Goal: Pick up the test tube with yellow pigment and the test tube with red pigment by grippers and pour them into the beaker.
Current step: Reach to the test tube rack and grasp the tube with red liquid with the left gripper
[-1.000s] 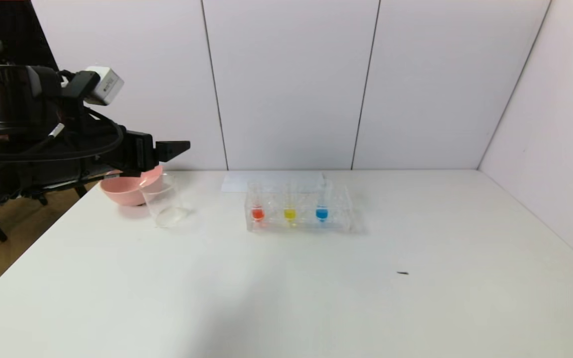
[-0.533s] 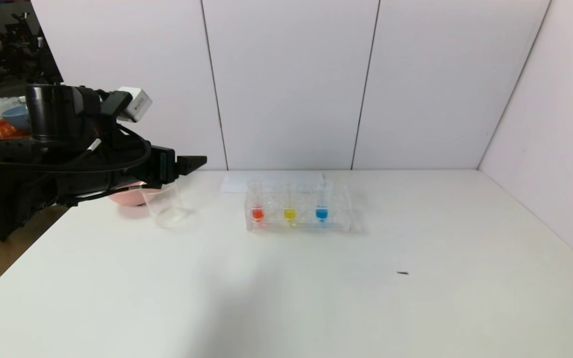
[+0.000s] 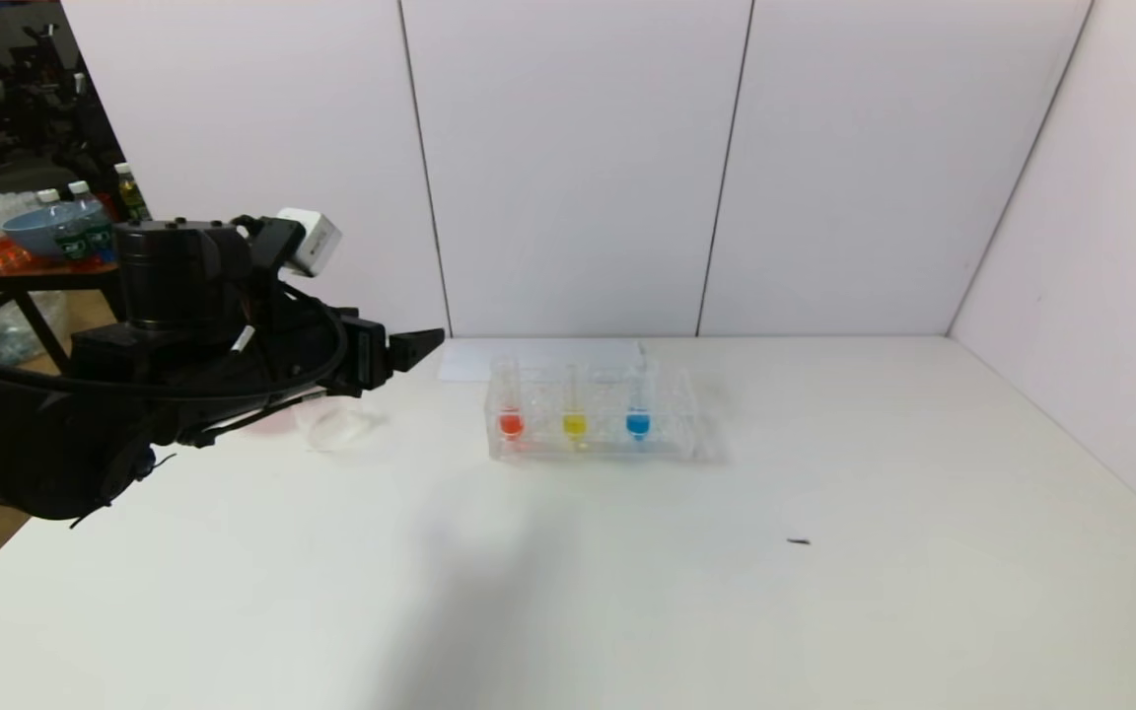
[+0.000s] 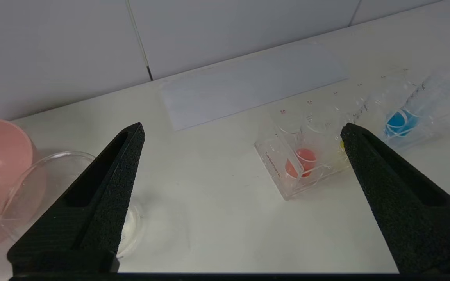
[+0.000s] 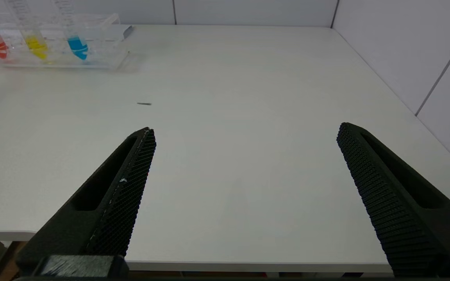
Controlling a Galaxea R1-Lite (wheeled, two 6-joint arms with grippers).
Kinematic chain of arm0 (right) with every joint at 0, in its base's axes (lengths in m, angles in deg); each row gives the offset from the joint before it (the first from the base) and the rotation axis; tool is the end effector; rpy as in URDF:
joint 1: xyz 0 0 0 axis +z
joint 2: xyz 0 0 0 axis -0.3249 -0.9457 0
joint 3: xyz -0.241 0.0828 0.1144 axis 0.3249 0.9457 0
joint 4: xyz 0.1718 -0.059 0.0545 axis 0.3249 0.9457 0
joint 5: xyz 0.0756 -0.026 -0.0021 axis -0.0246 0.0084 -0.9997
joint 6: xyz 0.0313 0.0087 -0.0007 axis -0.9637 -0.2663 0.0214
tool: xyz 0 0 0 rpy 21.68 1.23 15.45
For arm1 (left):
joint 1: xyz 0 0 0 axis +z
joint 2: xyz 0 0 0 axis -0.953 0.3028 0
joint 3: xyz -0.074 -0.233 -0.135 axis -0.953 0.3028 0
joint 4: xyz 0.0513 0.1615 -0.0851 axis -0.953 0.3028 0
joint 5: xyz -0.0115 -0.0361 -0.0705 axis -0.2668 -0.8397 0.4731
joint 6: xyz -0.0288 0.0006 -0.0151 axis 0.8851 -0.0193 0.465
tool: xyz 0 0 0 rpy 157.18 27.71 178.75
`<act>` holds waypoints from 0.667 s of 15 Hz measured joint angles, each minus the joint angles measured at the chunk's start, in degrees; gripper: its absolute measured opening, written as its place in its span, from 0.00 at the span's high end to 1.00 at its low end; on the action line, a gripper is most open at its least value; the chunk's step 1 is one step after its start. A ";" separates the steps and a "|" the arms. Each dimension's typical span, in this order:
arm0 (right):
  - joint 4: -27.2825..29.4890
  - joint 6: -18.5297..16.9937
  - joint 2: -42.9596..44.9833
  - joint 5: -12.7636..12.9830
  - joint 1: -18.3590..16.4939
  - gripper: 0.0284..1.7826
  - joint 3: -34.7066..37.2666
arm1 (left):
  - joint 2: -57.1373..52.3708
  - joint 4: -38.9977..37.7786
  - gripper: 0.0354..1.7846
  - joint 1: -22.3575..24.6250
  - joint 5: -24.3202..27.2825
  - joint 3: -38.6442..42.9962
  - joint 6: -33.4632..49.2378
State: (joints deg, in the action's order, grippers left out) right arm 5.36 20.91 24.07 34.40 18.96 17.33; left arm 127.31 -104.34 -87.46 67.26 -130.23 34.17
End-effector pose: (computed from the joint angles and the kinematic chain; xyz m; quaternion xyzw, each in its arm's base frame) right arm 0.0071 0.0000 0.0757 -0.0006 0.0010 0.0000 1.0000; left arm 0.3119 -0.0894 0.1785 0.0110 0.0942 -0.2093 0.9733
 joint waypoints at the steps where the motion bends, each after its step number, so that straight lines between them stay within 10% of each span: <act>1: 0.00 0.00 0.00 0.00 0.00 0.05 0.00 | 0.41 -0.13 0.01 -0.65 -0.02 0.52 0.52; 10: 0.00 0.00 0.00 0.00 0.00 0.05 0.00 | 5.07 -13.49 0.01 -5.24 -4.61 5.77 1.39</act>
State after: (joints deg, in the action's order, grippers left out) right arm 5.36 20.91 24.07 34.40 18.96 17.33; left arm 132.38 -117.83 -92.71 62.65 -124.46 35.56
